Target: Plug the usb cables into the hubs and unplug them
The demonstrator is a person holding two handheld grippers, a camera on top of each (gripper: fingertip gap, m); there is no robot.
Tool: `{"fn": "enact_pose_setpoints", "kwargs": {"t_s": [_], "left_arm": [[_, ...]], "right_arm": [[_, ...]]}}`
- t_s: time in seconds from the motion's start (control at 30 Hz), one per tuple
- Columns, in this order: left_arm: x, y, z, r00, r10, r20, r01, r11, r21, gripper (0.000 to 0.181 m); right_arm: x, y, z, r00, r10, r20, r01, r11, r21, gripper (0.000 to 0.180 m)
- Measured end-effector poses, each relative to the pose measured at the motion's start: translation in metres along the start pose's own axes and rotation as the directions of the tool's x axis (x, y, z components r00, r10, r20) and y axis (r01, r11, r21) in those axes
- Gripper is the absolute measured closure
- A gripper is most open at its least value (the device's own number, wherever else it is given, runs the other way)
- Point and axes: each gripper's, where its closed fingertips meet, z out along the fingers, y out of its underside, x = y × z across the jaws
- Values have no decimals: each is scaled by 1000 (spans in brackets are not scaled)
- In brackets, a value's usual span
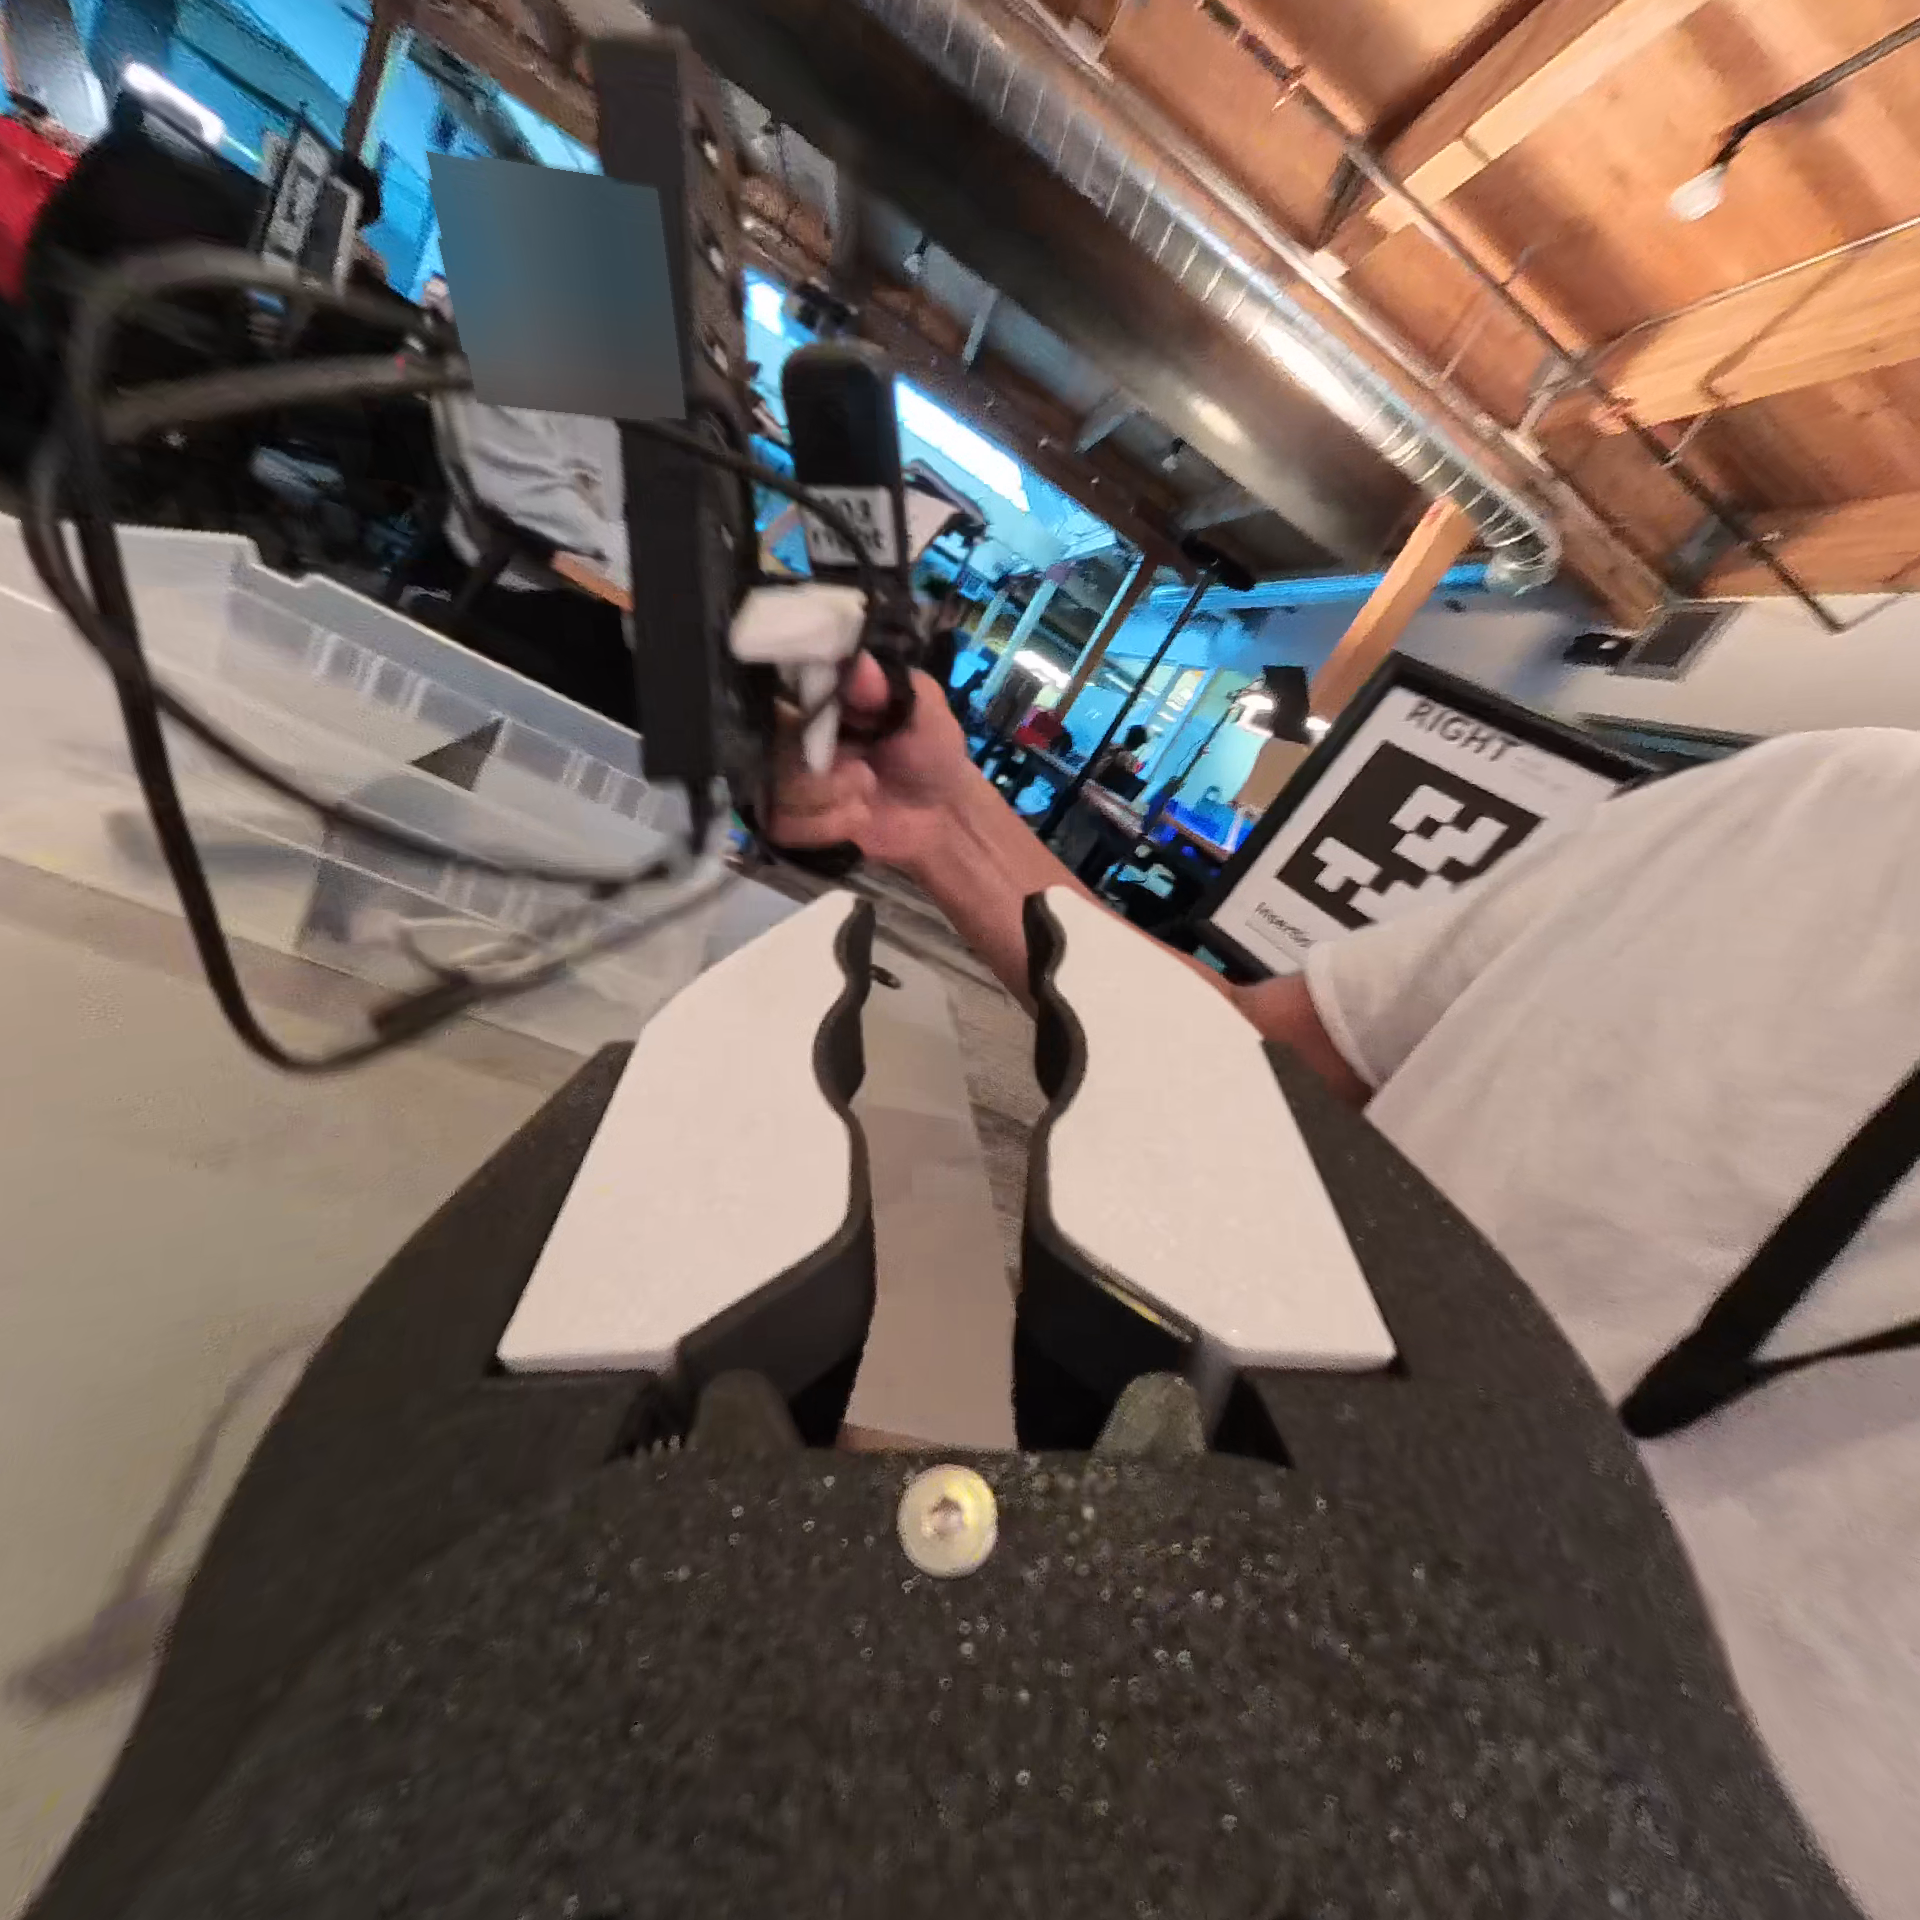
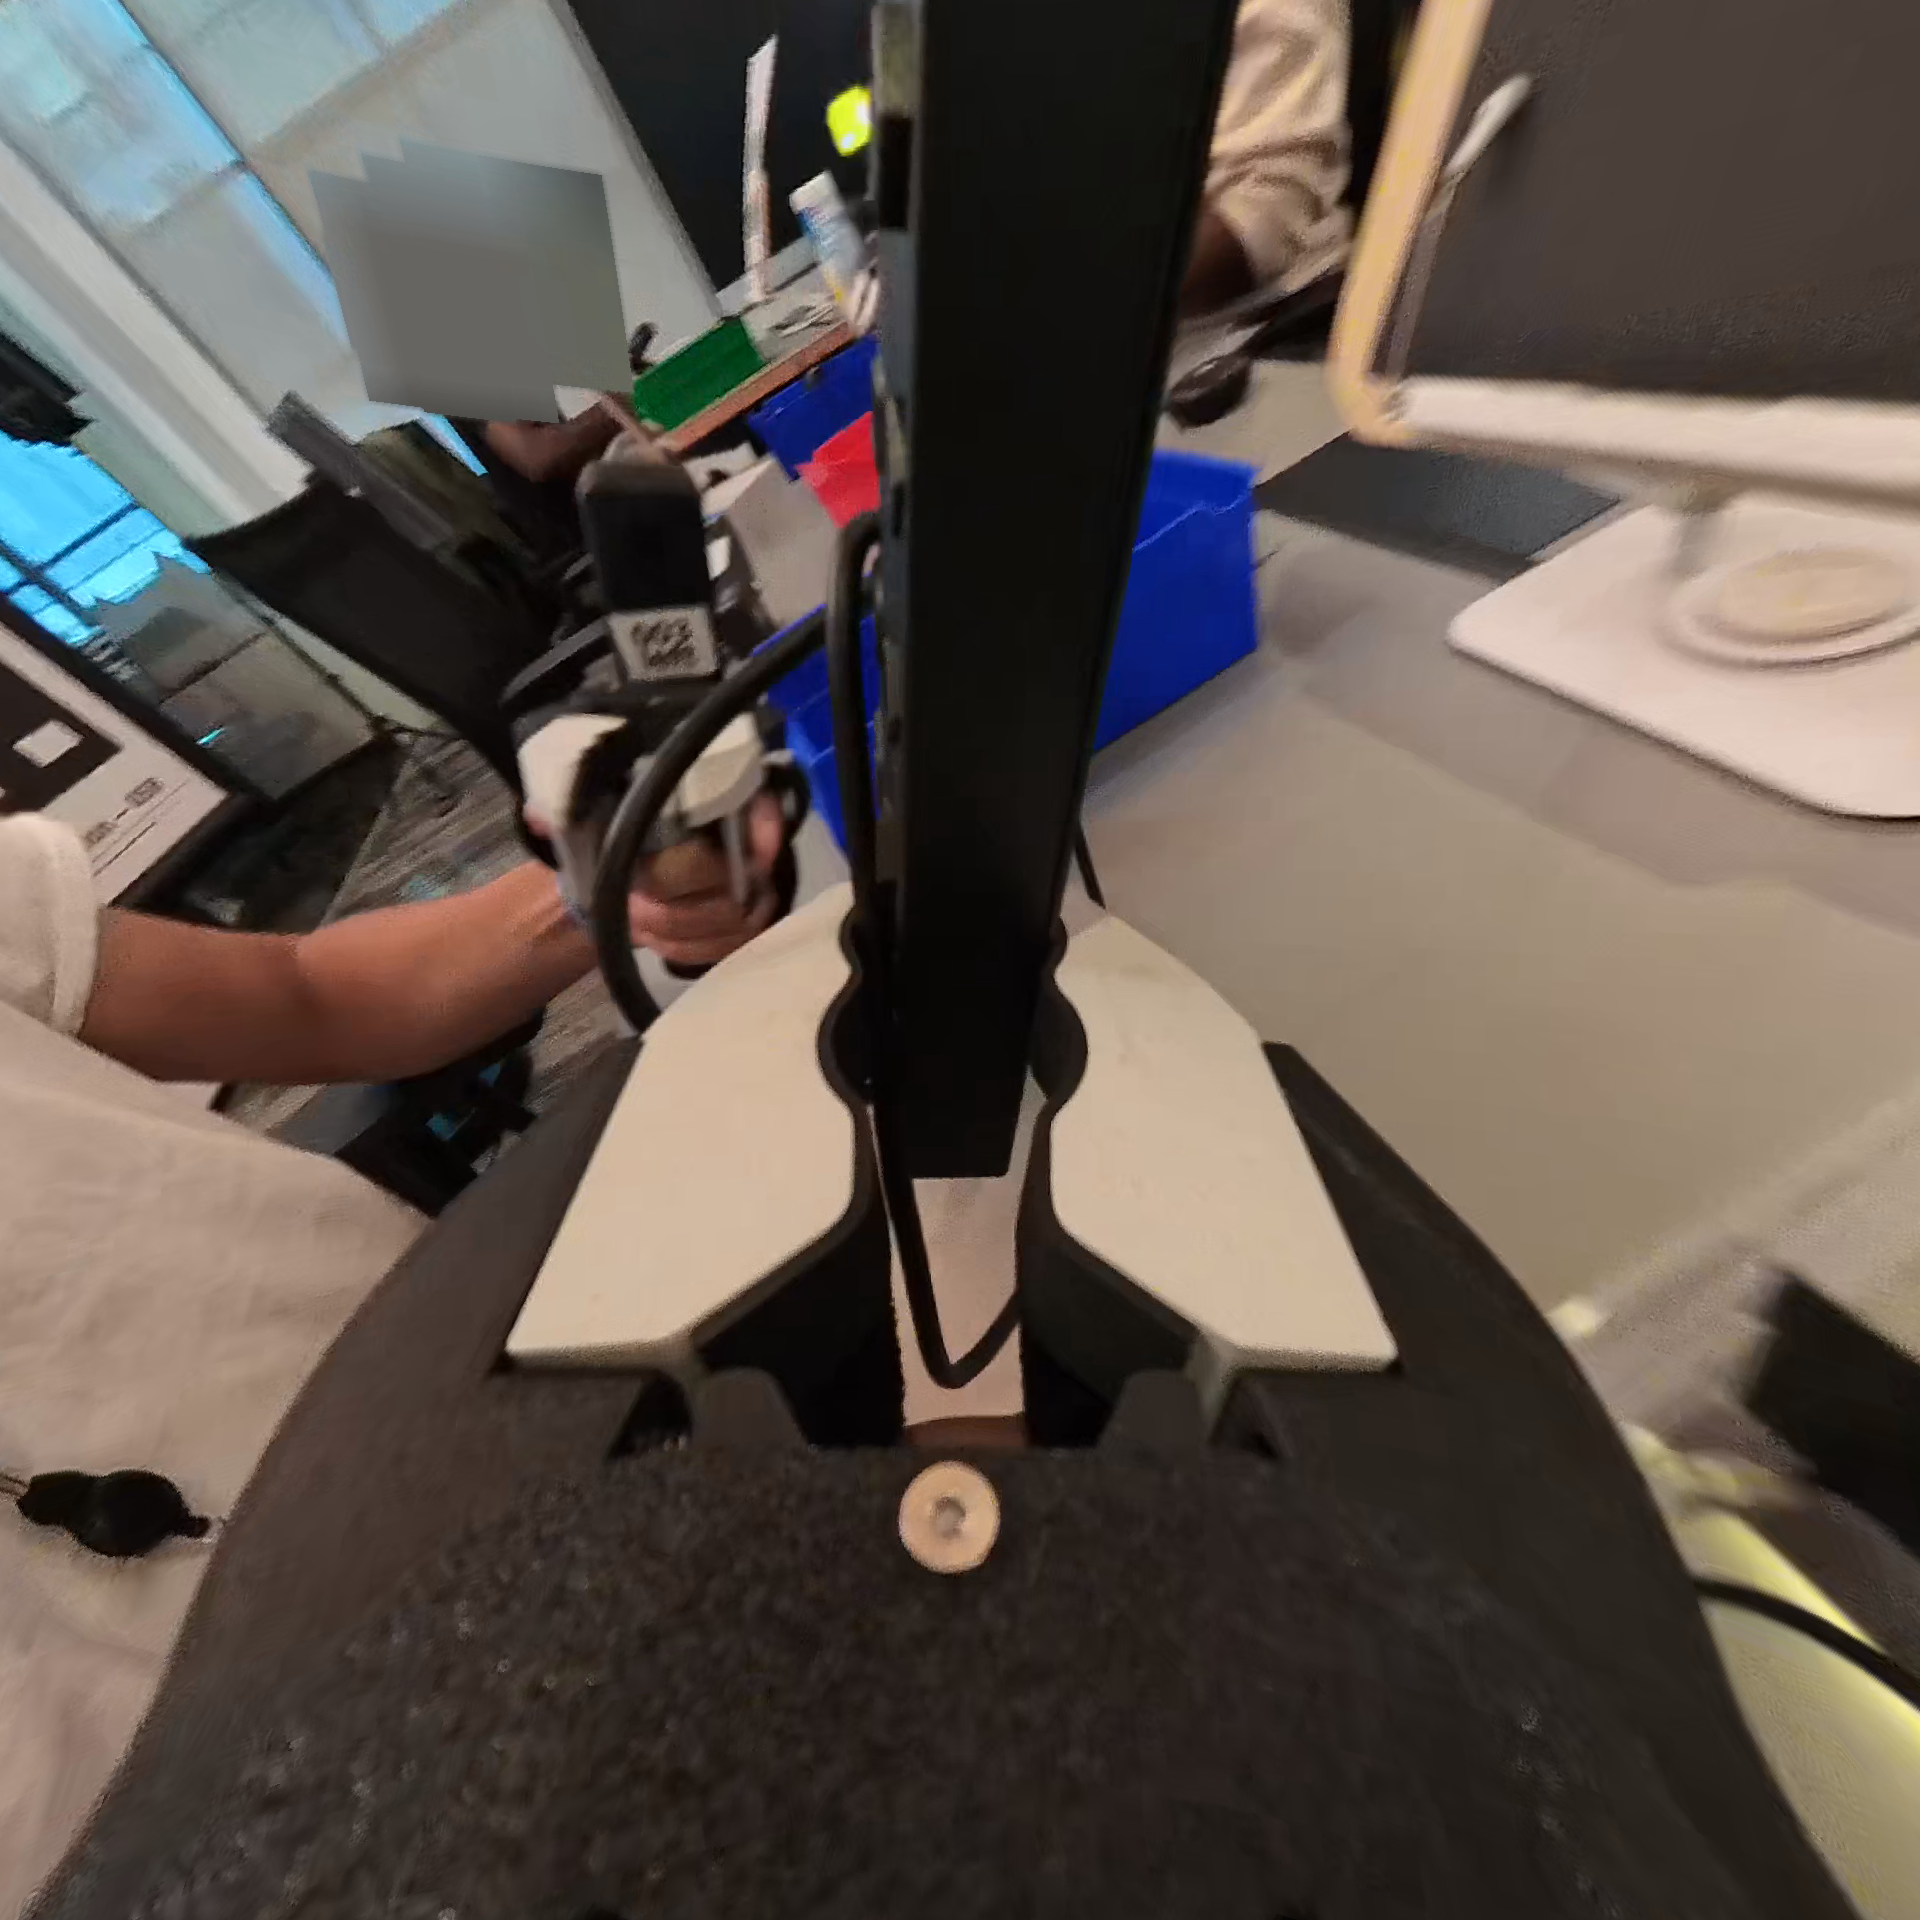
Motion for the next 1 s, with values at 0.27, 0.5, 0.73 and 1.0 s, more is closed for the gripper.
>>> {"fn": "enact_pose_setpoints", "kwargs": {"t_s": [0.27,0.5,0.73,1.0], "left_arm": [[7,54,-37,987,5,161,13,993,-114,152],[14,62,-77,963,-17,270,23,1000,-20,152],[11,69,-81,951,-4,309,20,999,-46,152],[17,75,-98,907,140,398,-81,984,-160,151]], "right_arm": [[103,-79,-118,926,-130,-354,104,990,-92,154],[210,-28,-150,791,-458,-405,106,755,-647,153],[259,46,-115,823,-548,-148,-15,240,-971,153],[277,85,-112,889,-435,-145,-150,22,-988,153]]}}
